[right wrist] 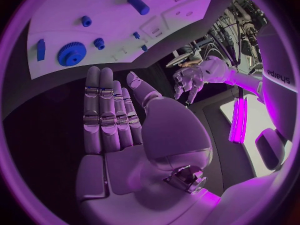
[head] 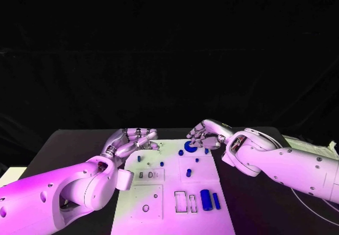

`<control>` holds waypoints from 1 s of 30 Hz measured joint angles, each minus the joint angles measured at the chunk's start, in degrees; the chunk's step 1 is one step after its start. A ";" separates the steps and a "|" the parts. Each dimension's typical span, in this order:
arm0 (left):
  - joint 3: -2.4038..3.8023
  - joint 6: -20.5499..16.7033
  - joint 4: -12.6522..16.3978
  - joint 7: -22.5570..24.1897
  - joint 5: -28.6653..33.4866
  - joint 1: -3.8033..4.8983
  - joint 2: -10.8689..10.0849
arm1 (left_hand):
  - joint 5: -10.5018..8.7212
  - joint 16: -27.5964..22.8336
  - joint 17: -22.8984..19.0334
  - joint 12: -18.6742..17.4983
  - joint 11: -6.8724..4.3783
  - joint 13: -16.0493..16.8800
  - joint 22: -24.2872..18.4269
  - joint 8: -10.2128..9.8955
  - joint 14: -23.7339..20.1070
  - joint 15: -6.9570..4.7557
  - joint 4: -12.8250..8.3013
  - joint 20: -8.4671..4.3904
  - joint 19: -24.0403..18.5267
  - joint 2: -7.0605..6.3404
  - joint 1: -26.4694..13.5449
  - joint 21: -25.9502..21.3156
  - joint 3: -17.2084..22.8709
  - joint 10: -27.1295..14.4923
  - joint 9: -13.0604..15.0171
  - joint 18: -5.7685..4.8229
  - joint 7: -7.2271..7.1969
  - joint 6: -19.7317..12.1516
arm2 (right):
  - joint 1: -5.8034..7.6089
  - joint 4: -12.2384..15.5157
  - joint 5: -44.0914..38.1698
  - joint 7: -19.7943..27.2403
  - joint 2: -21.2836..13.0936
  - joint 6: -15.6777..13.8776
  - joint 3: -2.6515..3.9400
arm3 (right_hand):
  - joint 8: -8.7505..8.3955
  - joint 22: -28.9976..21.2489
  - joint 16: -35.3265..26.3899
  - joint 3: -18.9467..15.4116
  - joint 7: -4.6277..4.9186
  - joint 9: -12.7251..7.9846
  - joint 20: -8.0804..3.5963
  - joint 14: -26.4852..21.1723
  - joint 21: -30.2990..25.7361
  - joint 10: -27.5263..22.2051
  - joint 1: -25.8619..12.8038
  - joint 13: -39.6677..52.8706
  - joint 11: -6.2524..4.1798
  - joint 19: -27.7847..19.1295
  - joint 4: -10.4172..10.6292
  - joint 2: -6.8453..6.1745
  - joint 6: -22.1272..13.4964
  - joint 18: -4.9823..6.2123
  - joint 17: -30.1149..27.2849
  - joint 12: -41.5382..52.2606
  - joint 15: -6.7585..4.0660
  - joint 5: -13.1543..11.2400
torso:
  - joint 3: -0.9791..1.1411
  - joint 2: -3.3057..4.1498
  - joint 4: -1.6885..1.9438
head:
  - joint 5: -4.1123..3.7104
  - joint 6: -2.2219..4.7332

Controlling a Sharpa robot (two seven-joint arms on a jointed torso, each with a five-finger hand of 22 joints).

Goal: Assemble the parts on the task board

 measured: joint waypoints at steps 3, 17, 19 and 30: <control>0.12 0.07 1.12 -0.33 0.54 0.28 -0.41 | 0.00 -0.31 0.05 0.00 0.00 0.00 -0.07 -0.30 -0.20 0.20 0.15 0.13 -0.27 0.00 0.00 -0.32 -0.15 0.00 0.00 0.00 0.00 0.00 | 0.49 0.12 -4.84 -2.01 0.38 1.52 0.01 | 0.00 1.00 1.59 0.02 -0.36 0.00 -0.93 1.81 2.09 0.36 0.30 0.00 -0.36 2.32 0.45 -0.30 0.37 0.00 1.47 0.00 -0.84 0.00 | -0.12 0.77 0.32 | -0.40 0.28; 0.28 0.64 3.37 -1.50 1.90 2.02 -1.57 | 0.00 -0.31 0.13 -0.34 0.20 0.01 -0.14 -0.31 -0.20 0.20 0.00 0.13 -0.27 0.23 -0.24 -0.32 -0.31 -0.20 0.01 0.00 0.12 -0.12 | 1.40 -0.52 -16.46 -7.20 2.89 6.08 0.08 | -0.22 4.51 10.73 1.41 -0.43 -0.01 -2.36 2.10 8.41 -2.21 0.15 -0.06 -0.65 4.79 3.07 -1.66 0.40 0.00 8.82 -0.20 -1.14 0.34 | -0.40 3.00 1.21 | -1.26 1.01; 0.28 0.70 3.38 -1.68 2.00 2.11 -1.58 | 0.00 -0.31 0.13 -0.34 0.20 0.01 -0.14 -0.31 -0.20 0.20 -0.01 0.13 -0.27 0.23 -0.24 -0.32 -0.31 -0.20 0.00 0.00 0.21 -0.21 | 1.46 -0.79 -17.35 -7.75 3.23 6.61 0.07 | -0.22 5.23 13.16 1.72 -0.43 -0.01 -2.35 2.10 9.66 -2.33 0.47 -0.06 -0.54 4.96 3.70 -1.98 0.40 0.00 10.35 -0.20 -1.14 0.34 | -0.49 3.26 1.37 | -1.52 1.07; 0.27 0.82 3.33 -2.31 2.27 2.23 -1.56 | 0.00 -0.54 0.17 -0.34 0.20 0.01 -0.19 -0.54 -0.20 0.20 0.00 0.13 -0.26 0.23 -0.24 -0.32 -0.31 -0.20 0.01 -0.01 0.20 -0.21 | 1.72 -1.98 -20.31 -9.75 4.44 9.31 0.07 | -0.22 8.94 22.15 4.11 -0.64 -0.02 -2.35 2.09 15.59 -3.33 0.75 -0.06 -0.55 4.95 6.41 -3.31 0.19 0.00 16.36 -0.20 -1.14 0.34 | -0.92 4.42 1.82 | -1.98 1.08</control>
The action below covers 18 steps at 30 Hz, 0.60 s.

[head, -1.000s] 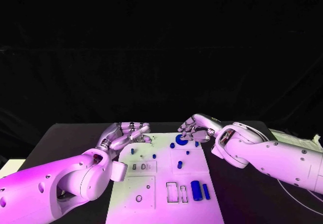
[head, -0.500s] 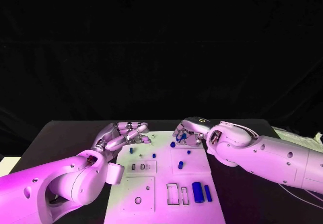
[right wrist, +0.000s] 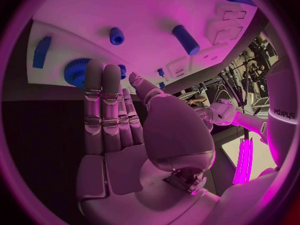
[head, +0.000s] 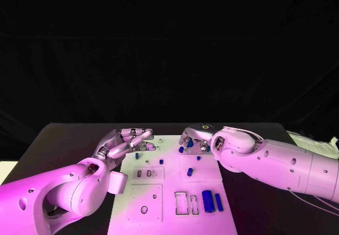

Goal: Assemble the parts on the task board

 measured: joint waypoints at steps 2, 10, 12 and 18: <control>0.00 0.02 0.05 -0.05 0.02 0.00 -0.02 | 0.00 0.00 0.00 0.00 0.00 0.00 0.00 0.00 0.00 0.00 0.00 0.00 0.00 0.00 0.00 0.00 0.00 0.00 0.00 0.00 0.00 0.00 | 0.00 -0.24 -0.35 -0.22 0.20 0.29 0.00 | 0.00 0.55 0.94 0.40 0.00 0.00 0.00 0.00 0.79 0.00 0.23 0.00 -0.01 0.00 0.42 -0.23 0.00 0.00 0.69 0.00 0.00 0.00 | -0.06 0.21 0.06 | -0.04 0.02; 0.00 0.17 0.12 -0.26 0.08 0.01 -0.16 | 0.00 0.00 0.00 0.00 0.00 0.00 0.00 0.00 0.00 0.00 0.15 0.00 0.00 0.00 0.00 0.00 -0.15 0.00 0.00 -0.01 0.00 0.00 | 0.02 -0.95 -1.40 -0.90 0.71 0.95 0.00 | 0.00 2.57 4.30 1.87 0.00 -0.01 0.11 0.00 3.86 0.00 0.22 0.00 -0.01 -0.96 2.18 -0.67 0.00 0.00 2.91 0.00 0.00 -0.26 | -0.21 0.71 0.42 | -0.55 0.08; 0.00 0.23 0.12 -0.32 0.09 0.02 -0.23 | 0.00 0.00 -0.01 0.00 0.00 0.00 0.00 0.00 0.00 0.00 0.15 0.00 0.00 0.00 0.00 0.00 -0.15 0.00 0.00 0.00 0.00 0.00 | 0.04 -1.10 -1.53 -1.05 0.79 1.08 0.00 | 0.00 2.96 4.82 2.18 0.00 -0.01 0.11 0.00 4.36 0.00 0.45 0.00 -0.01 -0.96 2.49 -0.90 0.00 0.00 3.29 0.00 0.00 -0.34 | -0.25 0.83 0.53 | -0.64 0.08; 0.00 0.44 0.12 -0.51 0.12 0.02 -0.30 | 0.00 0.00 0.00 0.00 0.00 0.00 -0.02 0.00 0.00 0.00 0.15 0.04 -0.04 0.00 0.00 0.00 -0.15 0.00 0.01 0.00 0.00 0.00 | 0.09 -1.47 -1.79 -1.36 1.06 1.32 0.00 | 0.00 5.77 6.85 2.80 0.00 -0.01 0.11 0.00 7.12 0.00 0.45 0.00 -0.01 -0.96 3.42 -0.90 0.00 0.00 4.79 0.00 0.00 -0.57 | -0.32 1.10 0.68 | -0.76 0.08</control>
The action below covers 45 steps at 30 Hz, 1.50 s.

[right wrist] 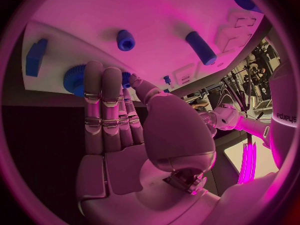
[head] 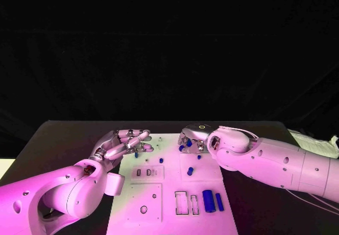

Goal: Assemble the parts on the task board

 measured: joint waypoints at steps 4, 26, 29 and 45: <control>0.00 0.18 0.06 -0.14 0.01 0.00 -0.02 | 0.00 0.00 0.05 0.00 0.00 0.00 -0.04 0.00 0.00 0.00 0.00 0.16 -0.16 0.00 0.00 0.00 0.00 0.00 0.00 0.00 0.00 0.00 | 0.04 -0.10 -0.15 -0.14 0.22 0.16 0.00 | 0.00 3.87 3.49 0.59 -0.11 0.06 0.13 -0.09 3.32 0.01 0.23 0.00 -0.01 0.13 0.77 -0.23 0.11 0.00 3.35 0.00 -0.09 -0.26 | -0.04 0.14 0.04 | 0.04 -0.04; 0.00 1.05 0.11 -1.00 0.04 0.00 -0.08 | 0.00 0.00 0.18 0.00 0.20 0.00 -0.09 -0.22 0.00 0.00 -0.16 0.16 -0.16 0.23 -0.23 -0.21 -0.16 -0.20 0.01 -0.01 0.21 -0.21 | 0.18 -0.08 -1.07 -0.85 0.74 -0.43 0.13 | 1.12 24.94 21.09 5.79 -1.36 1.29 -0.52 0.00 20.44 4.86 2.51 0.09 -1.14 3.42 2.29 0.23 5.13 -2.68 20.57 0.03 -1.24 -4.23 | -0.14 0.67 0.15 | 0.28 -0.27; 0.00 1.13 0.08 -1.07 0.04 0.00 -0.06 | 0.00 0.00 0.18 0.00 0.20 0.00 -0.09 -0.22 0.00 0.00 -0.16 0.16 -0.16 0.23 -0.23 -0.21 -0.16 -0.20 0.00 -0.01 0.21 -0.21 | 0.07 0.23 -1.24 -1.09 0.65 -2.04 0.20 | 1.17 25.87 21.88 6.38 -1.29 1.56 -0.52 0.00 21.32 4.96 2.89 0.09 -1.05 3.42 2.00 -0.14 5.24 -2.68 21.20 0.02 -1.24 -4.32 | -0.18 0.70 0.17 | 0.33 -0.21; 0.01 1.50 0.11 -1.17 0.71 0.00 -0.05 | 0.00 0.00 0.25 0.00 0.20 0.01 -0.14 -0.22 0.00 0.00 -0.16 0.16 -0.16 0.23 -0.23 -0.21 -0.16 -0.20 0.01 -0.02 0.21 -0.21 | 0.50 -1.99 -1.37 -2.39 4.63 -11.89 0.76 | 0.82 26.99 22.84 7.46 -1.30 1.74 -0.52 0.00 22.23 4.96 3.19 0.02 -1.06 3.42 1.73 -0.43 5.24 -2.67 21.87 -0.23 -1.23 -4.21 | -0.27 1.12 0.35 | 0.52 0.65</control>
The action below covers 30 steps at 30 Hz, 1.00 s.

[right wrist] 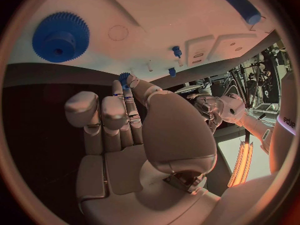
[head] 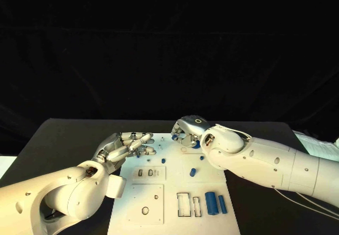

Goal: Assemble the parts on the task board

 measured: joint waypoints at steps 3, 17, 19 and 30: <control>0.00 0.10 -0.01 0.00 0.14 0.00 0.03 | 0.00 0.00 0.00 0.00 0.00 0.00 0.00 0.00 0.00 0.00 0.00 0.00 0.00 0.00 0.00 0.00 0.00 0.00 0.00 0.01 0.00 0.00 | 0.03 -0.97 0.00 -0.02 1.37 -0.75 0.01 | 0.00 0.09 0.00 0.20 0.00 -0.01 0.00 0.00 0.34 0.00 0.00 0.00 0.00 0.00 0.04 0.00 -0.01 0.00 0.13 0.00 0.00 0.00 | -0.01 0.11 0.20 | 0.04 0.12; 0.00 0.32 -0.26 0.01 0.38 0.01 0.31 | 0.00 0.00 -0.01 0.00 0.00 0.00 0.01 0.00 0.00 0.00 0.00 0.00 0.00 0.00 0.00 0.00 0.00 0.00 0.00 0.00 0.00 0.00 | 0.03 -4.98 0.00 0.08 5.50 -1.55 -0.10 | -0.17 0.59 0.65 0.47 0.21 0.09 0.23 0.00 0.76 -0.03 0.00 0.02 0.03 -0.23 0.17 0.00 -0.24 0.00 0.41 -0.12 0.00 -0.05 | -0.32 0.79 1.18 | -0.32 0.22; 0.00 0.33 -0.31 0.01 0.40 0.01 0.35 | 0.00 0.00 -0.01 0.00 0.00 0.00 0.01 0.00 0.00 0.00 0.00 0.00 0.00 0.00 0.00 0.00 0.00 0.00 0.00 0.00 0.00 0.00 | 0.03 -5.17 0.00 0.09 5.70 -1.53 -0.11 | -0.17 0.59 0.65 0.47 0.21 0.10 0.23 0.00 0.82 -0.03 0.00 0.02 0.04 -0.23 0.17 0.00 -0.24 0.00 0.41 0.01 0.00 -0.07 | -0.38 0.90 1.25 | -0.41 0.22; 0.00 0.43 -0.47 0.01 0.45 0.01 0.52 | 0.00 0.00 -0.01 0.00 0.00 0.00 0.01 0.00 0.00 0.00 0.00 0.00 0.00 0.00 0.00 0.00 0.00 0.00 0.00 0.01 0.00 0.00 | 0.34 -6.09 -0.31 -0.31 6.23 -1.06 0.10 | -0.56 0.79 0.87 0.63 0.29 0.08 0.43 0.00 1.05 -0.05 0.00 0.04 0.05 -0.44 0.34 0.00 -0.35 0.01 0.51 0.01 0.01 -0.19 | -0.57 1.15 1.41 | -0.51 0.26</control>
